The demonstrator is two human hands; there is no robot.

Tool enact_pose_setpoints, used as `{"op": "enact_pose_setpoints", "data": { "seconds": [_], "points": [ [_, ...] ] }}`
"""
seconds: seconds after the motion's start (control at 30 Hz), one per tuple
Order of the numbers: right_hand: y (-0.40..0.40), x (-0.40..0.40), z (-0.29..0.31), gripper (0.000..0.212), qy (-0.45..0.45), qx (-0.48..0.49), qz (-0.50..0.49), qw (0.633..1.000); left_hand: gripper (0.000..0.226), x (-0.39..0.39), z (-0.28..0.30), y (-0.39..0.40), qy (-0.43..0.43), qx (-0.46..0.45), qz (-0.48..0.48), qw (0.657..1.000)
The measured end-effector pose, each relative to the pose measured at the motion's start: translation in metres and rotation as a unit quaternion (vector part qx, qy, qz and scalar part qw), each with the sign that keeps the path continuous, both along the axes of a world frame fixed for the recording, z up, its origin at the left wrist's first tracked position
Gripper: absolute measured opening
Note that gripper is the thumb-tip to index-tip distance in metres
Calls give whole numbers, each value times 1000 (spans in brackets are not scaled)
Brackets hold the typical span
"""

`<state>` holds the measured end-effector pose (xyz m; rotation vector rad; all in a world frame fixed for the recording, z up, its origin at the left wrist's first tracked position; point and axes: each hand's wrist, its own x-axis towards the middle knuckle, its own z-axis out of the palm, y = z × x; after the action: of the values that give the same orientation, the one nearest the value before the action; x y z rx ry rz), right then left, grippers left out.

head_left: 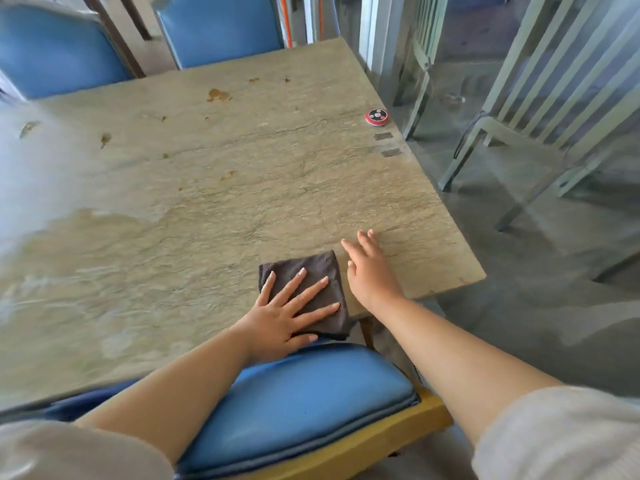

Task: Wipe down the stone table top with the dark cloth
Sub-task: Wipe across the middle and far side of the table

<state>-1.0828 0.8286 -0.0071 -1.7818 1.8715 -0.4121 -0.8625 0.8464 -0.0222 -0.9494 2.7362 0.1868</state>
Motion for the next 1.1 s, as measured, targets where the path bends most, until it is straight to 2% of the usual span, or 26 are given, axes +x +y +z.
{"op": "enact_pose_setpoints", "data": {
  "seconds": [0.07, 0.13, 0.2, 0.27, 0.37, 0.43, 0.5, 0.57, 0.63, 0.7, 0.77, 0.83, 0.93, 0.97, 1.0, 1.03, 1.1],
  "points": [
    [-1, 12, 4, 49, 9, -13, 28, 999, 56, 9, 5, -5, -15, 20, -31, 999],
    [2, 23, 9, 44, 37, -68, 70, 995, 64, 17, 15, -11, -34, 48, -17, 998],
    [6, 38, 13, 34, 73, -139, 126, 980, 76, 31, 21, -13, -7, 37, 47, 998],
    [14, 56, 13, 32, 107, -154, 205, 961, 80, 52, 25, -14, 24, 38, 157, 987],
    [20, 76, 2, 64, 217, -29, 320, 922, 82, 85, 28, -13, 27, 73, 346, 935],
    [10, 75, -2, 65, 243, -9, 361, 900, 78, 105, 26, -12, 25, 95, 445, 890],
    [-7, 78, -3, 62, 233, 3, 346, 909, 67, 122, 22, -9, 47, 117, 506, 853],
    [-24, 95, -4, 59, 236, 38, 259, 936, 58, 137, 20, -5, 84, 126, 526, 837],
    [-30, 127, -6, 62, 245, 76, 174, 951, 52, 151, 24, -4, 113, 117, 516, 841],
    [-27, 164, -6, 68, 246, 88, 158, 952, 52, 170, 28, -6, 125, 95, 502, 850],
    [-18, 200, -8, 72, 239, 72, 210, 945, 52, 195, 29, -10, 119, 76, 501, 854],
    [-7, 233, -10, 74, 228, 47, 302, 924, 53, 227, 28, -16, 103, 71, 512, 850],
    [-6, 261, -17, 81, 227, -23, 479, 847, 61, 283, 24, -28, 36, 69, 517, 853],
    [-16, 263, -18, 82, 225, -43, 522, 821, 66, 300, 24, -33, 17, 73, 521, 850],
    [-26, 264, -18, 82, 221, -57, 540, 810, 71, 317, 24, -37, 3, 80, 530, 844],
    [-37, 267, -19, 82, 218, -62, 528, 818, 76, 334, 24, -40, -7, 87, 539, 838],
    [-53, 279, -19, 85, 221, -55, 412, 882, 84, 365, 24, -43, -16, 106, 548, 829]
  ]
}}
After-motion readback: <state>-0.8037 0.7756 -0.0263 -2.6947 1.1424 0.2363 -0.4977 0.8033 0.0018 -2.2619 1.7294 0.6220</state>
